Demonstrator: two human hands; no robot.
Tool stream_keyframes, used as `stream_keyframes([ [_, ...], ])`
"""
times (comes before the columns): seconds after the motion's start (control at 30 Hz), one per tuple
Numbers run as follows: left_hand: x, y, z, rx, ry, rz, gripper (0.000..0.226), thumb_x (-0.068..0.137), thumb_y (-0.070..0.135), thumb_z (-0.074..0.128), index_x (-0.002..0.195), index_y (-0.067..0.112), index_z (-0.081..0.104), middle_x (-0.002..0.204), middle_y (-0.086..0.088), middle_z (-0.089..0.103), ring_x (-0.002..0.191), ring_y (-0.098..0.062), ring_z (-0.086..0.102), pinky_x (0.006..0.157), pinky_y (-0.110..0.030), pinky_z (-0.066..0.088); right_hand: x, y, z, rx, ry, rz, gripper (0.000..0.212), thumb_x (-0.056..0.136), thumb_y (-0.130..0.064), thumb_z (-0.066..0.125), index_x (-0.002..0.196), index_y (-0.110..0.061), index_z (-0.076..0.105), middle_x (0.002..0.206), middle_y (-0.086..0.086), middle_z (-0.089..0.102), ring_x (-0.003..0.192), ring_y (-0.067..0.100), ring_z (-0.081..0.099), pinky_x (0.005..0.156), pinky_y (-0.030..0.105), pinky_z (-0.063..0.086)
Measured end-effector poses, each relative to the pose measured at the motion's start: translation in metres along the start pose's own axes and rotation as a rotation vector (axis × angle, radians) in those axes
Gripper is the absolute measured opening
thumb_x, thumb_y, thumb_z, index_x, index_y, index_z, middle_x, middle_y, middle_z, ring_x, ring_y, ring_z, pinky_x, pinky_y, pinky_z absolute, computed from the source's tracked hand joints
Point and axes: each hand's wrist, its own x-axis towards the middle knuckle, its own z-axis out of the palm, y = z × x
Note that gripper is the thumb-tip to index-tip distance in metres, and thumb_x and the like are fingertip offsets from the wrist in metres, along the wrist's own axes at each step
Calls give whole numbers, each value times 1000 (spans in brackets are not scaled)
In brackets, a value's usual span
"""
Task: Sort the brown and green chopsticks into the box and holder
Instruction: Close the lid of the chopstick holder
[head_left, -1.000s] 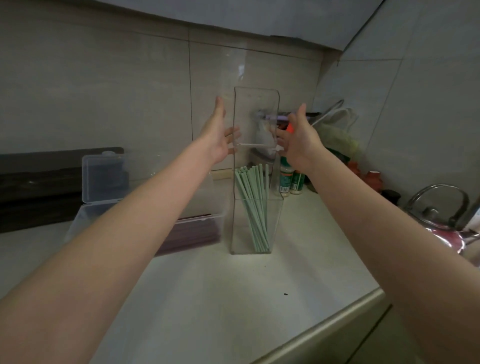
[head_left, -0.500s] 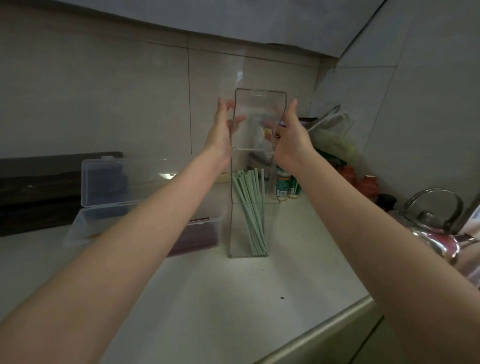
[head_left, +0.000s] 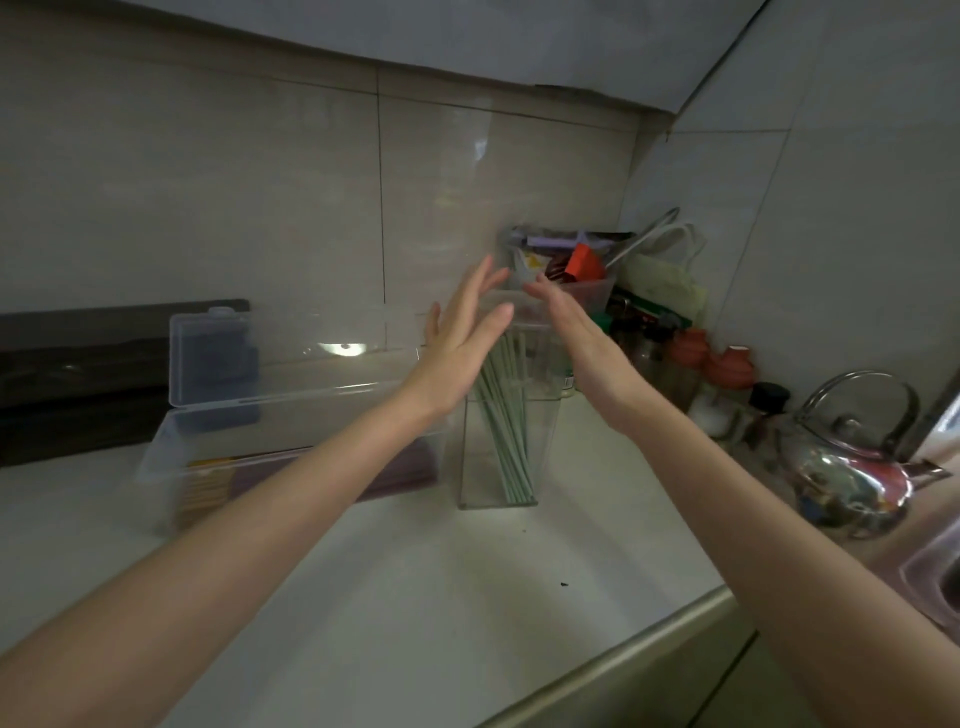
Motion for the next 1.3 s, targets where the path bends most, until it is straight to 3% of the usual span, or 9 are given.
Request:
stream_keyframes([
  [0.13, -4, 0, -2, 91, -36, 4, 54, 96, 42, 29, 146, 29, 10, 156, 6, 14, 142, -6, -8, 113, -46, -16, 2, 1, -1, -81, -27, -35, 43, 101, -38, 26, 142, -25, 34, 153, -12, 18, 139, 0, 10, 117, 33, 6],
  [0.23, -4, -4, -11, 128, -74, -34, 72, 83, 71, 20, 144, 36, 10, 157, 1, -7, 135, 5, -14, 114, -41, -16, 5, 3, 2, -207, 87, -45, 46, 101, -36, 31, 145, -23, 26, 155, -7, 15, 143, 7, 1, 118, 43, 1],
  [0.3, -7, -6, -23, 152, -56, -59, 94, 66, 88, 12, 144, 35, 12, 156, 0, -6, 132, 8, -11, 114, -36, -15, 1, -2, 7, -291, 259, -146, 49, 99, -33, 37, 146, -21, 24, 155, -4, 15, 143, 11, 0, 118, 40, 2],
  [0.37, -11, -9, -40, 196, 13, -104, 79, 79, 75, 22, 144, 29, 22, 156, -2, 7, 137, 1, -2, 115, -33, -5, -8, -13, 18, -310, 322, -302, 48, 99, -30, 40, 144, -19, 29, 154, -4, 20, 142, 10, 7, 116, 32, 7],
  [0.53, -38, -51, -121, 233, 251, -256, 38, 95, 24, 45, 132, 13, 46, 137, -6, 46, 127, -19, 41, 105, -29, 28, -32, -24, 80, -394, -46, -534, 33, 95, -18, 49, 128, -14, 52, 148, -2, 33, 134, 5, 26, 105, 4, 10],
  [0.7, -82, -89, -203, 445, 481, -436, 34, 90, 20, 52, 120, 5, 56, 124, -20, 55, 118, -34, 48, 105, -46, 35, -34, 7, 141, -508, -342, -286, 51, 97, -34, 45, 143, -17, 33, 156, 1, 16, 143, 16, 9, 116, 28, 6],
  [0.87, -94, -90, -218, -63, 548, -742, 47, 96, 32, 41, 138, 11, 35, 139, -14, 44, 127, -27, 42, 107, -40, 31, -31, 28, 171, -727, -431, -264, 61, 97, -42, 38, 148, -16, 14, 157, 3, 2, 144, 17, -5, 112, 29, -12],
  [1.03, -82, -81, -224, -374, 615, -689, 54, 97, 41, 37, 143, 16, 26, 133, -13, 50, 122, -23, 49, 107, -41, 34, -33, 38, 176, -676, -406, -325, 65, 97, -37, 42, 148, -15, 10, 157, 2, -5, 139, 11, -21, 111, 28, -19],
  [1.3, -109, -58, -216, -66, 433, -517, 57, 98, 41, 30, 69, 7, 66, 90, 2, 70, 99, -16, 61, 100, -33, 33, -12, 7, 155, -345, -48, -400, 62, 97, -16, 46, 148, -16, 10, 155, -6, -5, 142, 9, -14, 115, 21, -5],
])
